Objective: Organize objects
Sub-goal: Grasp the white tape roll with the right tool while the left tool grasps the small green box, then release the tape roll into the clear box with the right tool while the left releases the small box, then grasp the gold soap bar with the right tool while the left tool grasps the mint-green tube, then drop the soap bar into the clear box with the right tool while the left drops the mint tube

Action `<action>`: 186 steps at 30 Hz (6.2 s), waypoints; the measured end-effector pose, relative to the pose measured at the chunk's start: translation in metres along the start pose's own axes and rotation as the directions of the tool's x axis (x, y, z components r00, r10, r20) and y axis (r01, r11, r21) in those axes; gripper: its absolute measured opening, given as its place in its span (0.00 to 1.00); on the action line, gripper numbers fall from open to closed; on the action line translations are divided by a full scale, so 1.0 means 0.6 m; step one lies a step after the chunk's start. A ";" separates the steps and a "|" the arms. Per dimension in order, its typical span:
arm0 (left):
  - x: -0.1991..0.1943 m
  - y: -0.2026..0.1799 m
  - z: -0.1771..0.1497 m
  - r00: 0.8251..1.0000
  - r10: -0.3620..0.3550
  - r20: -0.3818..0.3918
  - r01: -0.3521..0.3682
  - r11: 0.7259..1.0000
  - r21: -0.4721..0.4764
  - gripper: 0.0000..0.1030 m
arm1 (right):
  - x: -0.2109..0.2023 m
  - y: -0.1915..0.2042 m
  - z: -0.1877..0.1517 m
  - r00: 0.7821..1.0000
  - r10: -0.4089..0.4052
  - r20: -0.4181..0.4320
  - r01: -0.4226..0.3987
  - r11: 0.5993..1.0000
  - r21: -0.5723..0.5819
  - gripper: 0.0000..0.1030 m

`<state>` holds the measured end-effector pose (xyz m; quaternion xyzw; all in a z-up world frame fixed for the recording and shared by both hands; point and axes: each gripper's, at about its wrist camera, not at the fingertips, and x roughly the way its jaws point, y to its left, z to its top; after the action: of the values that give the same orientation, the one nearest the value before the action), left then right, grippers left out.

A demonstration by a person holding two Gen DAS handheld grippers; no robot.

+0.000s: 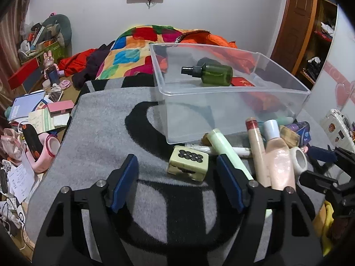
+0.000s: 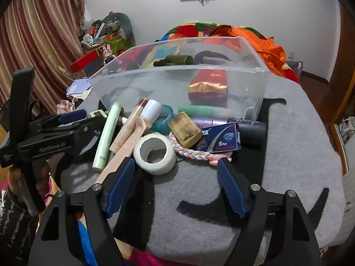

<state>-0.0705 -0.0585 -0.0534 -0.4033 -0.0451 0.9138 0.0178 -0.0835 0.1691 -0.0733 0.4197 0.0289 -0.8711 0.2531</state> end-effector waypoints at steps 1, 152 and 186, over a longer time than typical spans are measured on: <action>0.003 0.000 0.001 1.000 -0.001 -0.002 0.001 1.000 -0.001 0.67 | 0.000 0.002 0.000 1.000 0.001 0.001 -0.001 1.000 -0.006 0.67; -0.020 -0.034 -0.037 0.997 -0.072 -0.018 0.072 0.997 -0.025 0.32 | 0.019 0.025 0.068 0.992 -0.105 0.069 0.119 0.960 -0.251 0.45; -0.078 -0.038 -0.049 0.997 -0.050 0.057 0.049 0.999 0.019 0.14 | -0.047 0.000 0.068 0.994 -0.030 0.105 0.042 0.992 -0.118 0.23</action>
<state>-0.0174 -0.0371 -0.0367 -0.3753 -0.0473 0.9247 0.0427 -0.0977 0.1700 -0.0259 0.3579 0.0758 -0.8927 0.2633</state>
